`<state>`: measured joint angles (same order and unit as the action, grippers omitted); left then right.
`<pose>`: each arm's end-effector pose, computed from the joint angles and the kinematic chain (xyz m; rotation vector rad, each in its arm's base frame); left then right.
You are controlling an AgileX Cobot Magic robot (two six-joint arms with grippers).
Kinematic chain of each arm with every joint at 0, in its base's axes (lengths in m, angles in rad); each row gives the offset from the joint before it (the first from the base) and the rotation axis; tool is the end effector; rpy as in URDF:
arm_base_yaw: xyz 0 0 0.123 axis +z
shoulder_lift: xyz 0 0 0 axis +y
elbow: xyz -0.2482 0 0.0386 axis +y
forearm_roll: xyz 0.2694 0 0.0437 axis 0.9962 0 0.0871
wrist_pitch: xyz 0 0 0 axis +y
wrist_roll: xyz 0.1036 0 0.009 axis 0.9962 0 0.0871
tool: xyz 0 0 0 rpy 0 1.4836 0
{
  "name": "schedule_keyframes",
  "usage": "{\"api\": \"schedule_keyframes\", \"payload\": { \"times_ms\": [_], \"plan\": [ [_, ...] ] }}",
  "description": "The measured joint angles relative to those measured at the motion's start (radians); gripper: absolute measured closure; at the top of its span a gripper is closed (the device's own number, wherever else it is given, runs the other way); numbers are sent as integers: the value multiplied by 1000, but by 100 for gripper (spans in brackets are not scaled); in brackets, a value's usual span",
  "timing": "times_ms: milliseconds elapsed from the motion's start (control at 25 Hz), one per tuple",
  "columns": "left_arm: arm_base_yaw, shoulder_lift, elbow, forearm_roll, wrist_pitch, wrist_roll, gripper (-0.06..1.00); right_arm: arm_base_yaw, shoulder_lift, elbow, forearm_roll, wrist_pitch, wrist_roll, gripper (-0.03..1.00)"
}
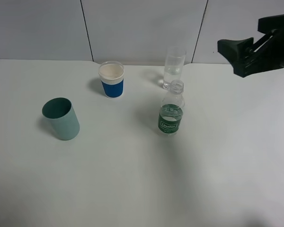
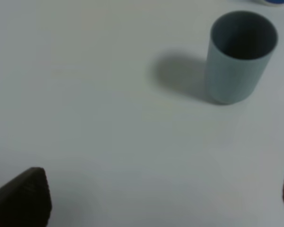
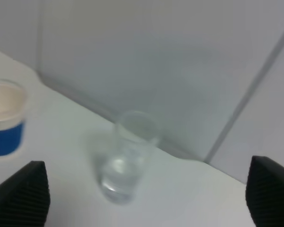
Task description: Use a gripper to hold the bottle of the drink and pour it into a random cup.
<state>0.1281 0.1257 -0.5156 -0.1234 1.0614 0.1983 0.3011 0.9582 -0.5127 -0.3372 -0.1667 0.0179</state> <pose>0.0784 -0.0012 0.2784 0.0730 2.1471 0.0390 0.2395 0.0803 0.2508 -0.5748 1.6756 0.0386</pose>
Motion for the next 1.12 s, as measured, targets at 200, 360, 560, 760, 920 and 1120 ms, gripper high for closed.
{"api": "schedule_keyframes", "payload": {
  "times_ms": [200,360,560,760,920,1120],
  "plan": [
    [0,0,0,0,0,0,-5,-92,-95,0,10,75,1,15],
    [0,0,0,0,0,0,-5,-177,-173,0,28,122,10,15],
    [0,0,0,0,0,0,-5,-239,-264,0,60,201,10,15],
    [0,0,0,0,0,0,-5,-245,-354,0,151,308,-84,15],
    [0,0,0,0,0,0,-5,-245,-436,0,208,422,-174,15],
    [0,0,0,0,0,0,-5,-245,-577,0,233,566,-200,15]
  ]
}}
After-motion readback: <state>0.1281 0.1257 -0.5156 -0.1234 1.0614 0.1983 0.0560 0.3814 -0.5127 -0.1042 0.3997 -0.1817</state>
